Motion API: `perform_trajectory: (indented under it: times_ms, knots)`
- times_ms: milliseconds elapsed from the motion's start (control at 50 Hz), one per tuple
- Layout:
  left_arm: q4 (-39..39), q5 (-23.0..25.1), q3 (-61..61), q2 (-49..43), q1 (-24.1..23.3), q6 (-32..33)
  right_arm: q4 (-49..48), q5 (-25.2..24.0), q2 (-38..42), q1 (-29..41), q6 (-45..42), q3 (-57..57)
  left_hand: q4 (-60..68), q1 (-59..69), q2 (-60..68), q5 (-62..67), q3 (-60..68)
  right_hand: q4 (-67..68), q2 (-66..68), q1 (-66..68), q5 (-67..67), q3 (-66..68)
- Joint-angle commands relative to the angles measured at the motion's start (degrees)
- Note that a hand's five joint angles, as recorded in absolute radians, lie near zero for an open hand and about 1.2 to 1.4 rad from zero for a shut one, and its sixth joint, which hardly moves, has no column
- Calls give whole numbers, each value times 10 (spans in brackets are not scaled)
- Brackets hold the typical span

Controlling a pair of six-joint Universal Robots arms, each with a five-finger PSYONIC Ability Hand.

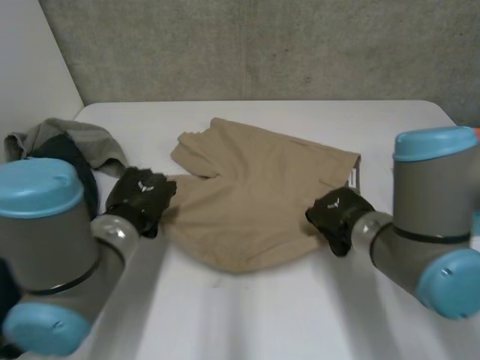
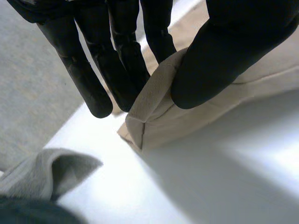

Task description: Fold the laundry.

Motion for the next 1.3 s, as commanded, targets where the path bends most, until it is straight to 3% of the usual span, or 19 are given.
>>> perform_trajectory:
  times_ms: [20,60,120,220,340,460,600,740,760,780,800,860,880,1020,1100,1200,1300]
  knots:
    - [-299,4,-90,117,-2,103,196,-9,-99,-24,-144,124,111,157,114,136,117,120,128,247,135,127]
    - [-309,4,-104,132,-1,121,248,-16,-116,-47,-184,149,111,157,114,136,117,120,128,247,135,127]
    - [-272,1,-110,148,-6,157,238,-30,-124,-61,-196,141,111,157,114,136,117,120,128,247,135,127]
    - [-162,1,-59,124,1,181,183,-40,-118,-70,-125,71,111,157,114,136,117,120,128,247,135,127]
    - [2,0,60,2,-23,189,147,-35,-52,-64,-35,1,111,157,114,136,117,120,128,247,135,127]
    - [91,-1,223,-165,-42,188,58,30,-5,-60,-18,-47,111,157,114,136,117,120,128,247,135,127]
    - [111,4,366,-297,-48,189,-46,121,58,-55,-27,-79,111,157,114,136,117,120,128,247,135,127]
    - [136,3,482,-407,-47,190,-145,141,117,-37,-49,-108,111,157,114,136,117,120,128,247,135,127]
    - [151,4,490,-418,-47,189,-150,139,123,-37,-51,-111,109,155,113,135,115,57,65,184,73,64]
    - [160,6,491,-421,-48,190,-160,140,124,-36,-51,-111,-37,9,-34,-12,-31,-145,-137,-18,-129,-138]
    - [170,6,491,-422,-48,190,-167,142,126,-36,-55,-110,-194,-148,-190,-168,-188,-257,-249,-130,-241,-250]
    - [208,-2,487,-423,-48,189,-193,151,123,-40,-47,-111,-564,-518,-560,-539,-558,-437,-429,-310,-422,-430]
    - [216,-3,484,-422,-49,189,-206,153,116,-42,-40,-106,-589,-543,-586,-564,-583,-580,-572,-453,-565,-573]
    - [238,-3,412,-353,-62,182,-221,127,37,-44,35,-48,-589,-543,-586,-564,-583,-580,-572,-453,-565,-573]
    - [238,-3,351,-294,-63,178,-203,86,-38,-72,71,6,-589,-543,-586,-564,-583,-580,-572,-453,-565,-573]
    - [233,-4,270,-224,-62,152,-115,-2,-100,-108,94,86,-589,-543,-586,-564,-583,-580,-572,-453,-565,-573]
    - [224,-2,196,-169,-62,81,-84,-49,-126,-141,131,155,-589,-543,-586,-564,-583,-571,-563,-444,-555,-564]
